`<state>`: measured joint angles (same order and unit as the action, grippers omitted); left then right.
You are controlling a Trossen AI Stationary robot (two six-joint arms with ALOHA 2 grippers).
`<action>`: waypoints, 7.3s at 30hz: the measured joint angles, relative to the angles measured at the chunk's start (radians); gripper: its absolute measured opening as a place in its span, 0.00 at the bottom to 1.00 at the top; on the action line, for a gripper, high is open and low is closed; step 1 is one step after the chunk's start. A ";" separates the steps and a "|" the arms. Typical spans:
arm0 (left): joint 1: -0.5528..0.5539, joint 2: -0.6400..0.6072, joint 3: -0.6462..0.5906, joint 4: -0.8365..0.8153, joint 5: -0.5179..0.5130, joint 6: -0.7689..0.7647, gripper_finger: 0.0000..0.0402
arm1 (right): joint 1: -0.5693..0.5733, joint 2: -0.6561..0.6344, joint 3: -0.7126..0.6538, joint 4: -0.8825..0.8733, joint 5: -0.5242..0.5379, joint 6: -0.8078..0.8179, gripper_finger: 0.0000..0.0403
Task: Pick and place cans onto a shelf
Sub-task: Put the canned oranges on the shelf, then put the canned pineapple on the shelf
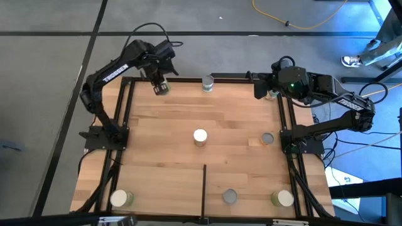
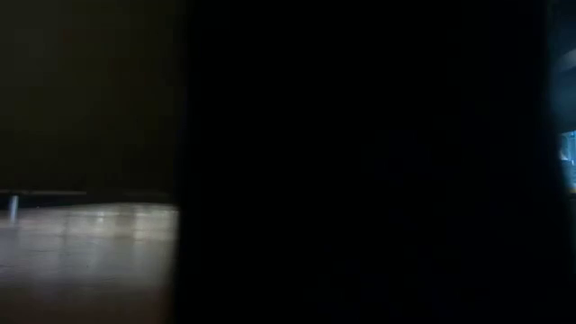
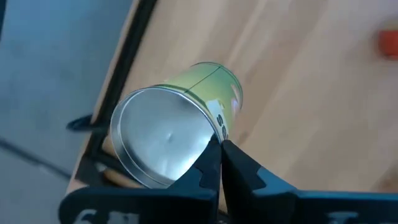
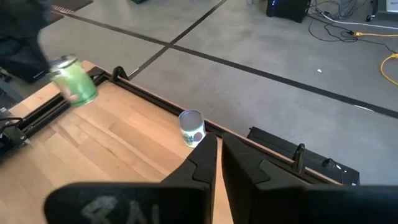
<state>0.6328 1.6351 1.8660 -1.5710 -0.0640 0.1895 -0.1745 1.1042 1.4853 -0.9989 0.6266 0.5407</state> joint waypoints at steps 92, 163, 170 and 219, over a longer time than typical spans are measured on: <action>-1.639 0.031 -0.389 0.003 0.076 -1.914 0.00 | 0.000 0.000 0.000 0.008 0.010 0.042 0.07; -1.466 -0.446 -0.251 0.000 -0.804 -1.565 0.06 | 0.000 0.156 0.193 -0.137 -0.526 -0.339 0.07; -1.362 -0.480 -0.251 0.000 -0.812 -1.463 0.06 | 0.000 0.385 0.388 -0.358 -0.664 -0.329 0.07; -1.235 -0.477 -0.251 0.000 -0.780 -1.172 0.06 | 0.042 0.989 0.565 -0.158 -0.830 -0.814 0.14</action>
<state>-0.6022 1.1584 1.6150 -1.5711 -0.8440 -0.9825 -0.1326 2.0933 2.0506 -1.1570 -0.2035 -0.2732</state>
